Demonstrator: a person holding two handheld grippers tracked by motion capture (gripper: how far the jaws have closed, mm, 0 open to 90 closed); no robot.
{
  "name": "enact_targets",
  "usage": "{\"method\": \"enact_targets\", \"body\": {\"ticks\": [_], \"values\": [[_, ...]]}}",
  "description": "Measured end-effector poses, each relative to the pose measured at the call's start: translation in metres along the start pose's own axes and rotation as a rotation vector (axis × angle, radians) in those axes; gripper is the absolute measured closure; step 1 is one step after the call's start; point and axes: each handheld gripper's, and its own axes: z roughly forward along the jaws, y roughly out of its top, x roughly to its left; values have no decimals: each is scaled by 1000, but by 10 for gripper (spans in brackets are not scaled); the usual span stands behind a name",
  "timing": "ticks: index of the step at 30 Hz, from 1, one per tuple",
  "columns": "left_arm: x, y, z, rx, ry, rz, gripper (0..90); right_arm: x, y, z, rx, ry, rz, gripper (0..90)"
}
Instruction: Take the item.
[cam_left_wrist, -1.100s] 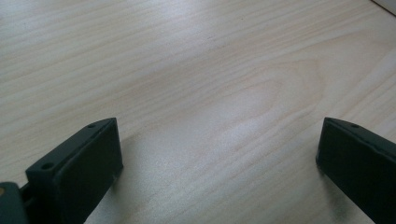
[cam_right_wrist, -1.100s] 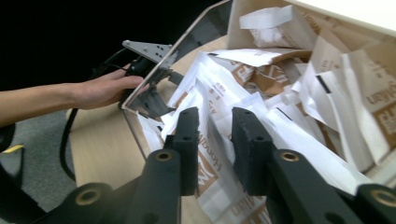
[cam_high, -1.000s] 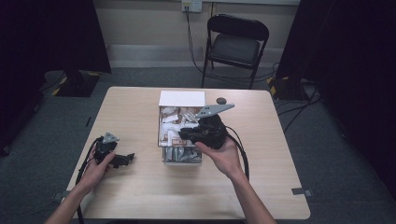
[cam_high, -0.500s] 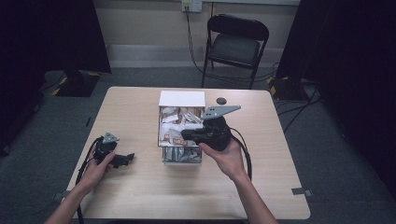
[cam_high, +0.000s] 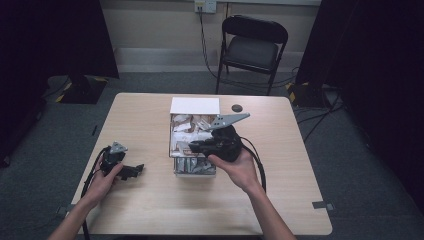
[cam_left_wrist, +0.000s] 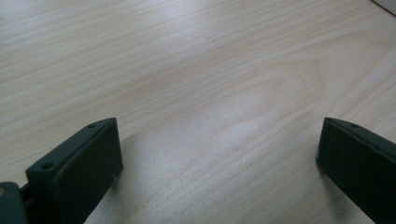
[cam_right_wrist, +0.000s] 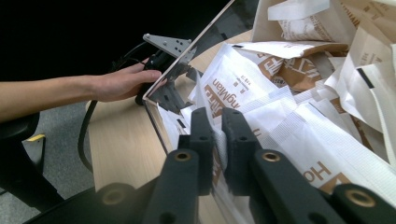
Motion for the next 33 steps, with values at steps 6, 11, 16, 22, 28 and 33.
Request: {"method": "enact_targets", "body": {"ticks": [6,11,16,22,28,33], "values": [[0,0,0,0,0,0,0,-3,-1,-1,-12,8,17,886],[0,0,0,0,0,0,0,-3,-1,-2,-24,6,18,892],[0,0,0,0,0,0,0,-3,-1,-7,-59,-14,14,898],[0,0,0,0,0,1,0,-4,-1,-12,-76,-33,11,900],[0,0,0,0,0,0,0,-6,-2,-16,-96,-43,19,900],[0,0,0,0,0,0,0,-7,-2,-18,-111,-56,24,900]]}}
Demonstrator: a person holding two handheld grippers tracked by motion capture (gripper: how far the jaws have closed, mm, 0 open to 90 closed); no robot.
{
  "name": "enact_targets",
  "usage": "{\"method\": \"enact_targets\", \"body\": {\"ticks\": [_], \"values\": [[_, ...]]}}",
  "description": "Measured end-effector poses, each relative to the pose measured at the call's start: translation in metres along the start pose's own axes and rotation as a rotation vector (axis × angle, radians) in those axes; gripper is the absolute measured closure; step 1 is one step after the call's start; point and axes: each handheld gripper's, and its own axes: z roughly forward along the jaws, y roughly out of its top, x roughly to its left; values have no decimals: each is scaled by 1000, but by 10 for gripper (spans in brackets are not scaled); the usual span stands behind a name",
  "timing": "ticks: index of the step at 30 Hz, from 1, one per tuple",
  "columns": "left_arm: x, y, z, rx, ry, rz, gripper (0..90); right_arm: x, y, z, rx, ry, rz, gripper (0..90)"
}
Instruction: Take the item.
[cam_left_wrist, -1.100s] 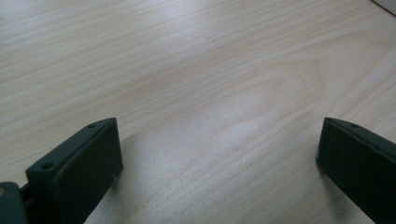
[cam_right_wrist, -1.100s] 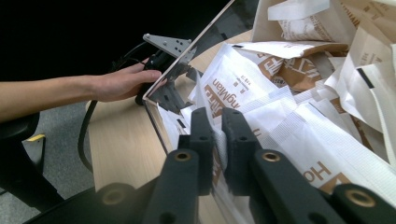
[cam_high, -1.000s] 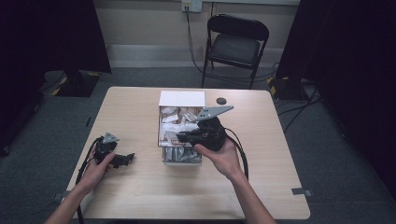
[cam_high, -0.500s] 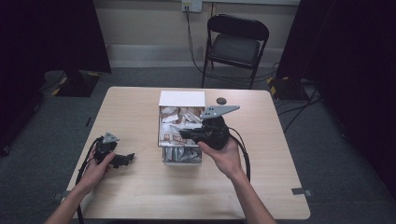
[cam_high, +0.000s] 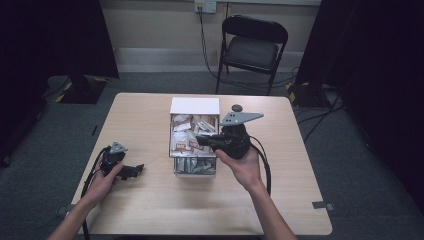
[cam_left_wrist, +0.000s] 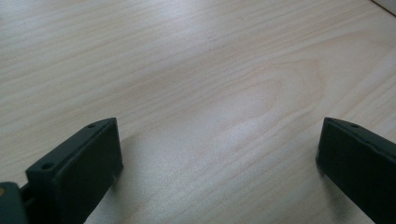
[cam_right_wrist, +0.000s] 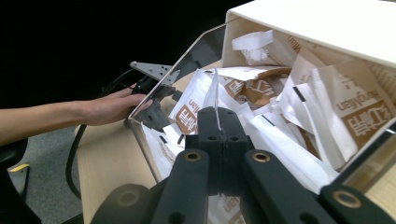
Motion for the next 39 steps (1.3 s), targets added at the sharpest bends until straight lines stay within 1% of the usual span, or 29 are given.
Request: {"method": "enact_targets", "body": {"ticks": [11,16,20,33,39], "values": [[0,0,0,0,0,0,0,-1,2,-8,-23,-19,1,900],[0,0,0,0,0,0,0,0,3,-9,-22,-14,4,900],[0,0,0,0,0,0,0,1,4,-10,-22,-22,3,900],[0,0,0,0,0,0,0,3,8,-20,-48,-30,2,900],[0,0,0,0,0,0,0,4,9,-23,-48,-25,0,900]]}}
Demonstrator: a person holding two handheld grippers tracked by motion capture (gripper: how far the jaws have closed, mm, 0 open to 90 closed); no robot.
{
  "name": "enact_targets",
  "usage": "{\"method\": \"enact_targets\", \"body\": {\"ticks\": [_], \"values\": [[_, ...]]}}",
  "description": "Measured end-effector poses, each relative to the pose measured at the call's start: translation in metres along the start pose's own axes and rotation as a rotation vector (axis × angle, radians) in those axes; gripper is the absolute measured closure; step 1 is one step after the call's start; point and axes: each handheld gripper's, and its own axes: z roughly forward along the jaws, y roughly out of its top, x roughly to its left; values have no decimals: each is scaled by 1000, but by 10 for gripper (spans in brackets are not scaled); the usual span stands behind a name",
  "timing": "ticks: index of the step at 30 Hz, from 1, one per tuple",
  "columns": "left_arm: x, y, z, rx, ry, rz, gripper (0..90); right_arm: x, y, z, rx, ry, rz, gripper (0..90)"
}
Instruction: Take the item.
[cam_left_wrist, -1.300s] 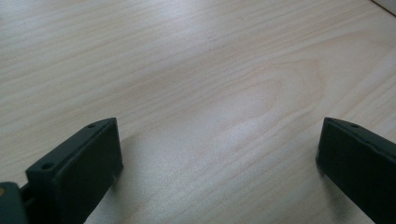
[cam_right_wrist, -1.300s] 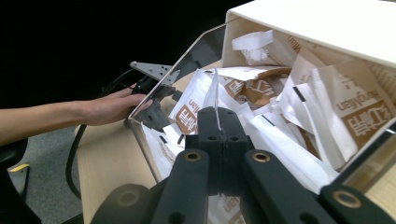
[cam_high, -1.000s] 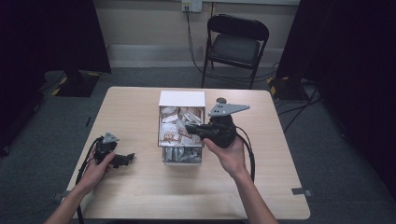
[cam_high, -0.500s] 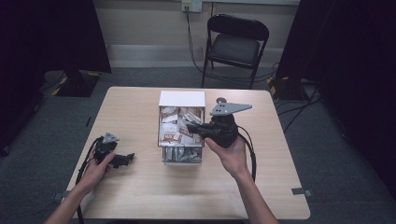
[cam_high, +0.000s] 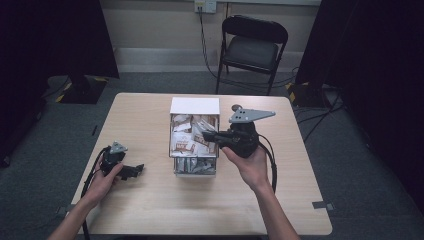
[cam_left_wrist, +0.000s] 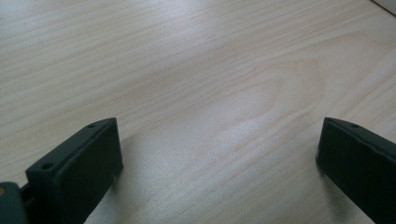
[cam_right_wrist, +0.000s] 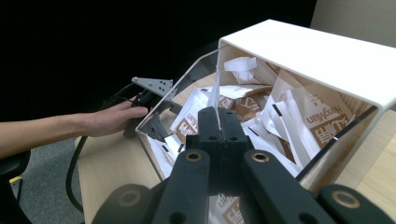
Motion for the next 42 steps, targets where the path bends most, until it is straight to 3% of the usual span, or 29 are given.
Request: {"method": "enact_targets", "body": {"ticks": [24,33,42], "values": [[0,0,0,0,0,0,0,1,3,-29,-40,-38,-1,900],[0,0,0,1,0,0,0,-1,0,-44,-50,-69,-4,900],[0,0,0,1,0,-1,0,-9,-6,-56,-60,-93,23,900]]}}
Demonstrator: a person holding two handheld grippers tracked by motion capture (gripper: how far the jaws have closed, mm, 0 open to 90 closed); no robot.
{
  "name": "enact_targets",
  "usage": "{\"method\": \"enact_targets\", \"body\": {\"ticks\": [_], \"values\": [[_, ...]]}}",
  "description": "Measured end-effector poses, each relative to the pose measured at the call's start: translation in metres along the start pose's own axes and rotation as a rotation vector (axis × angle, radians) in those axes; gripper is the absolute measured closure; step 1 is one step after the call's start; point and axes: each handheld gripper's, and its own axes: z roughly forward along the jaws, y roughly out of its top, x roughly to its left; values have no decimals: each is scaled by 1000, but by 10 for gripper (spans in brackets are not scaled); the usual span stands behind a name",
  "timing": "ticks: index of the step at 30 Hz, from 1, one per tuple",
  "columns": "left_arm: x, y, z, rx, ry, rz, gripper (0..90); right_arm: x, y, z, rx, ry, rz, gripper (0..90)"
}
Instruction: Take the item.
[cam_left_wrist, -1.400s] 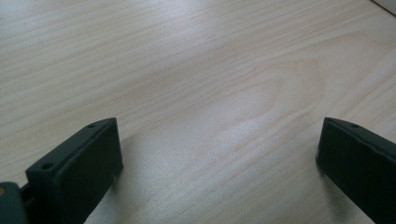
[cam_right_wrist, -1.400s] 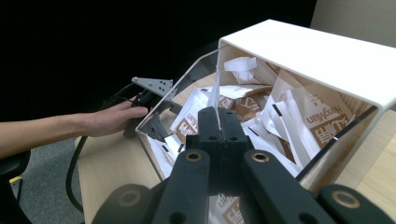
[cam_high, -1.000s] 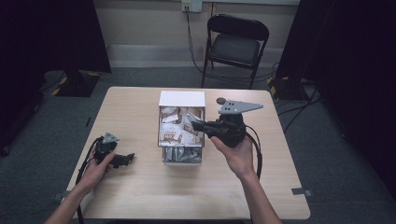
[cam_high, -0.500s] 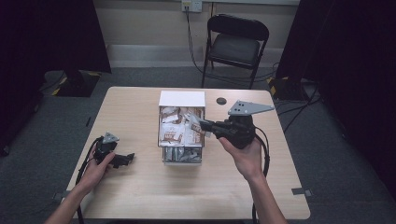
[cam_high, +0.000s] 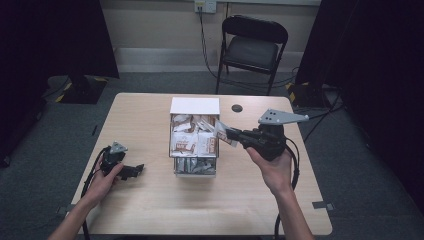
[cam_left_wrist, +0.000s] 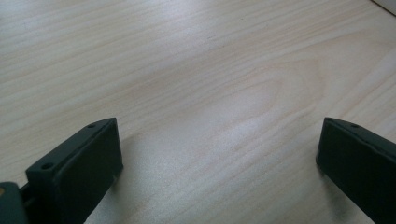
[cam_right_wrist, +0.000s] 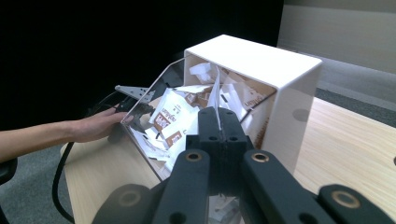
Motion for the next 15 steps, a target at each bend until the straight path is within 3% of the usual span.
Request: {"method": "enact_targets", "body": {"ticks": [15], "values": [[0,0,0,0,0,0,0,-14,-11,-16,-11,-48,23,900]]}}
